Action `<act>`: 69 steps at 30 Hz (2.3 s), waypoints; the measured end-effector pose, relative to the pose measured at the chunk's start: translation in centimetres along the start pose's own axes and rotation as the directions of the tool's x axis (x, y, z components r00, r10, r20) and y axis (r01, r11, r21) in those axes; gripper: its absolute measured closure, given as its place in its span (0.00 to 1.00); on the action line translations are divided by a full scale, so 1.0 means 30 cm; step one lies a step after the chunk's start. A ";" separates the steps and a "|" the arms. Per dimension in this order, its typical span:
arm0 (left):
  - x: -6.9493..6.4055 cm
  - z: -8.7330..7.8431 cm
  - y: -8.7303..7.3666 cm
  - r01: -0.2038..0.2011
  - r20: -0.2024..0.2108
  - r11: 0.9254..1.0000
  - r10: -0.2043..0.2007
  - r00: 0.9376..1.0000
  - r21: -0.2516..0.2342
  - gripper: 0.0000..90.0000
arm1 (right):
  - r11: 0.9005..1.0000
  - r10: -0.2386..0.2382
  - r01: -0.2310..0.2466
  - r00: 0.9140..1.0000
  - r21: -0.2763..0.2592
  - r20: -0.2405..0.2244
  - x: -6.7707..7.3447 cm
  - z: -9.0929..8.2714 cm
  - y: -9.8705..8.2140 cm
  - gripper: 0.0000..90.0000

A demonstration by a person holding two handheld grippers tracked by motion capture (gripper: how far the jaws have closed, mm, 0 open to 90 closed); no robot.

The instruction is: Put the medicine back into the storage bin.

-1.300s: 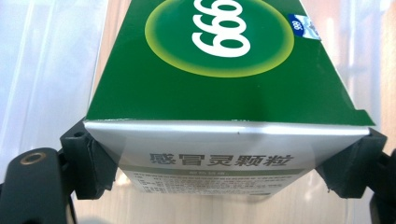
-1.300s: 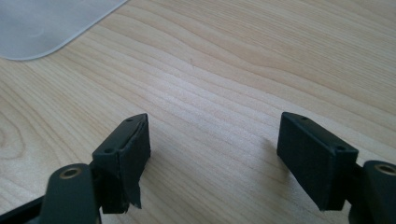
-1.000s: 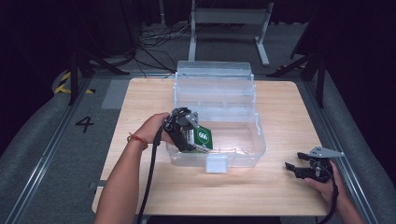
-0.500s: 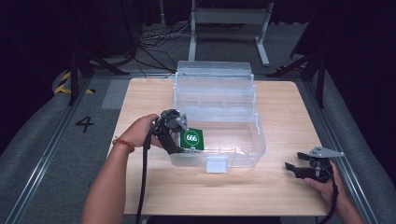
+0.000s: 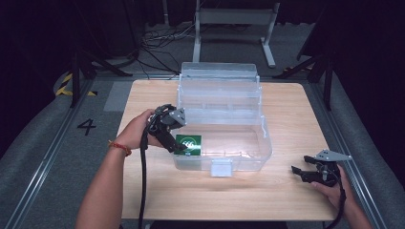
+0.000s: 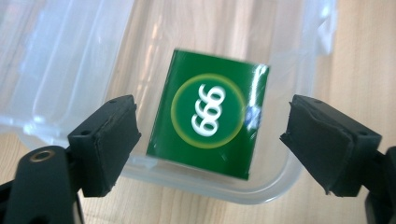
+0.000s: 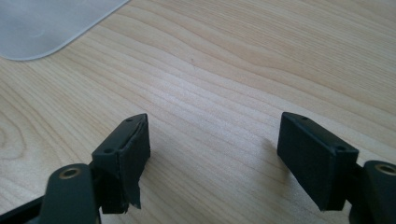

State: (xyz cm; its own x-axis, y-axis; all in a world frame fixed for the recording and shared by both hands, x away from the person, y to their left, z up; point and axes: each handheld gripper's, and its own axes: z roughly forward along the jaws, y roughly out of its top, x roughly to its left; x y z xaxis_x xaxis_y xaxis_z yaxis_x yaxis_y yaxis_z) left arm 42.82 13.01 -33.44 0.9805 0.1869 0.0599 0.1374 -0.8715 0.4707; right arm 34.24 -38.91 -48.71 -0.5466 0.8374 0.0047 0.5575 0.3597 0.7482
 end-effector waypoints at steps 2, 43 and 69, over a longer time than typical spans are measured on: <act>-0.005 -0.009 0.013 -0.006 -0.009 1.000 0.006 1.000 -0.011 0.17 | 1.000 0.000 0.000 1.000 0.000 -0.001 0.000 0.000 0.000 0.29; -0.227 0.204 -0.109 0.095 -0.027 0.983 -0.100 0.995 -0.158 0.70 | 0.953 -0.235 0.209 0.967 -0.217 -0.102 0.080 -0.071 0.571 0.46; -0.202 0.201 -0.117 0.103 -0.003 0.983 -0.105 0.995 -0.153 0.86 | 0.921 -0.386 0.367 0.904 -0.130 -0.185 0.172 0.204 0.973 0.51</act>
State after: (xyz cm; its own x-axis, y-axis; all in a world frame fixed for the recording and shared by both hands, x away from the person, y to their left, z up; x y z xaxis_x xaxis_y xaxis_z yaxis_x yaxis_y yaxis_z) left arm 37.25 12.22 -40.76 0.9604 0.2785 0.0131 0.2145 -0.7681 0.6033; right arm 51.50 -21.56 -30.90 -0.8251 0.5414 -0.1618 0.2316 0.5852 0.7771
